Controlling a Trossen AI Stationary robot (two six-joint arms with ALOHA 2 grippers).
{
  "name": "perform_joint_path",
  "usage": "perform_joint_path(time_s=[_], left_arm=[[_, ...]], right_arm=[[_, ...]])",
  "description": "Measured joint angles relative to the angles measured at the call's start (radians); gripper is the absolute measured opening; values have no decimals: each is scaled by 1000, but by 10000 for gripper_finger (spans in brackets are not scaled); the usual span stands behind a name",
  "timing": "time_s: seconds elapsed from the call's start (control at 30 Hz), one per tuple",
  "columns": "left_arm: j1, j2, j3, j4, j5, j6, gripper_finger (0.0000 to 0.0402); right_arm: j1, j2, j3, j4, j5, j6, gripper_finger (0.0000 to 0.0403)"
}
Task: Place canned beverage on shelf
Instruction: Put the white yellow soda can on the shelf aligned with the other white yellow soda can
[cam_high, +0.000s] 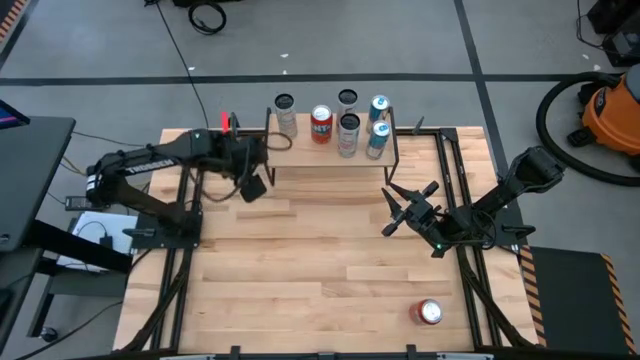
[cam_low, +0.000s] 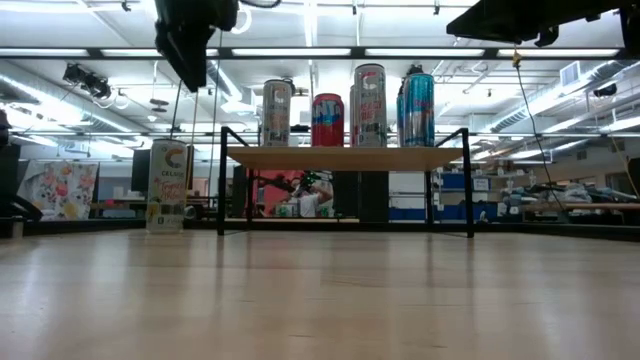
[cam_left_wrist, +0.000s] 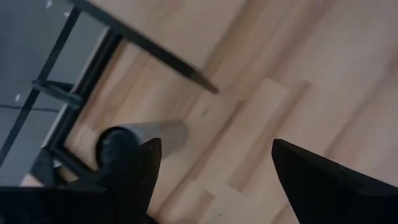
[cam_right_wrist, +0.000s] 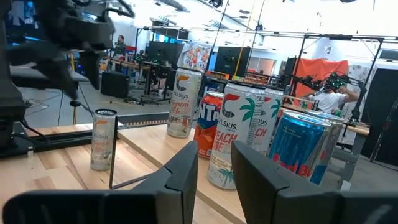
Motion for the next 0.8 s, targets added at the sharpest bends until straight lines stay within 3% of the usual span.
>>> perform_joint_path(time_s=[0.27,0.53,0.8], left_arm=[[203,0,0,-26,46,124,316],[382,0,0,-23,55,137,316],[492,16,-1,-38,166,162,316]], right_arm=[[0,0,0,0,-1,0,106],[0,0,0,0,-3,0,106],[0,0,0,0,-10,0,106]])
